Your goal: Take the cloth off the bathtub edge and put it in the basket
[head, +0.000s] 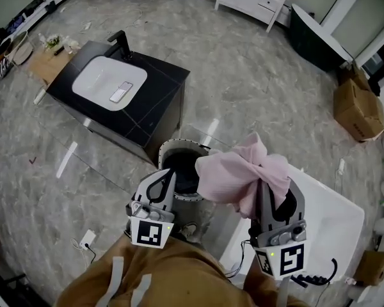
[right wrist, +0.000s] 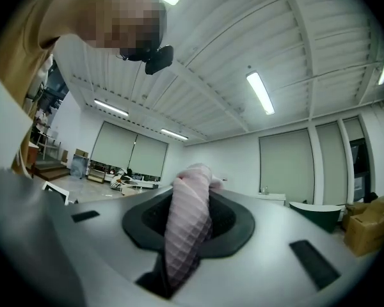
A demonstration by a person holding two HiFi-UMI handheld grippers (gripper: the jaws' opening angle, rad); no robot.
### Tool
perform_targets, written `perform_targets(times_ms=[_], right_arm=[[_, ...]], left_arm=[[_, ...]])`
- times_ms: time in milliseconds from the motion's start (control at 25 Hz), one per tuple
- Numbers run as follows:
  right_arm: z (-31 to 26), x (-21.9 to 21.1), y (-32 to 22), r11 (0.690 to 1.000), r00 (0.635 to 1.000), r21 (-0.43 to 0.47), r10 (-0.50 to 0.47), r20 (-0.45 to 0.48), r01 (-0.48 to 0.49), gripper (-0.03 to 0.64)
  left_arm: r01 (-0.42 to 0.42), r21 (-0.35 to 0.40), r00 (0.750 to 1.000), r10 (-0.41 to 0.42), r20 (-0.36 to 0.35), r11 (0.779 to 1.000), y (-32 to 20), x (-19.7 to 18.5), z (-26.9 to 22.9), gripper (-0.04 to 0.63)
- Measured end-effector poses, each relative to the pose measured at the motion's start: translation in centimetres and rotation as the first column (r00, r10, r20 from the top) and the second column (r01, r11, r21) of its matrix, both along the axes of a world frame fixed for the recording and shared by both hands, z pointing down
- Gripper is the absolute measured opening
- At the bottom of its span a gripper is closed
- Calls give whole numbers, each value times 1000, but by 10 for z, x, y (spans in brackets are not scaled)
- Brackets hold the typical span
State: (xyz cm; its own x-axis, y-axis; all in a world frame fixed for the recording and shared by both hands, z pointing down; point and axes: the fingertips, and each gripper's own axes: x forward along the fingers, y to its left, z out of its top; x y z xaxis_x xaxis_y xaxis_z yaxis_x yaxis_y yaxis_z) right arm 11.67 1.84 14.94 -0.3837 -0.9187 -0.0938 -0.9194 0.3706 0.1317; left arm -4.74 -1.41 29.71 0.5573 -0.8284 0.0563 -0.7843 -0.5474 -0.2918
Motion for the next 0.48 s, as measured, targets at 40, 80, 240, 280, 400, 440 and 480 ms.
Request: perform_targets(times_ms=[40, 80, 240, 280, 400, 440, 480], right_arm=[[-2, -3, 1, 1000, 1000, 5, -10, 2, 10, 84], [-4, -5, 1, 1000, 1000, 9, -20, 3, 20, 84], [-3, -13, 4, 998, 998, 16, -58, 17, 58, 84], [-3, -15, 4, 997, 997, 18, -70, 24, 69, 84], [0, -22, 2, 994, 994, 18, -105, 31, 104, 84], [2, -24, 2, 993, 993, 18, -117, 28, 116, 84], [3, -27, 2, 992, 991, 20, -128, 27, 127, 84]], left_arm=[[8, 1, 1000, -8, 0, 1000, 1, -2, -1, 5], [15, 2, 1000, -15, 1, 1000, 3, -4, -2, 5], [36, 8, 999, -36, 5, 999, 10, -8, -2, 5], [42, 7, 999, -42, 5, 999, 11, -9, -1, 5], [68, -1, 998, -68, 11, 998, 12, -11, 3, 3], [78, -3, 997, -77, 9, 997, 11, -12, 5, 5], [85, -6, 996, -85, 7, 996, 11, -13, 6, 3]])
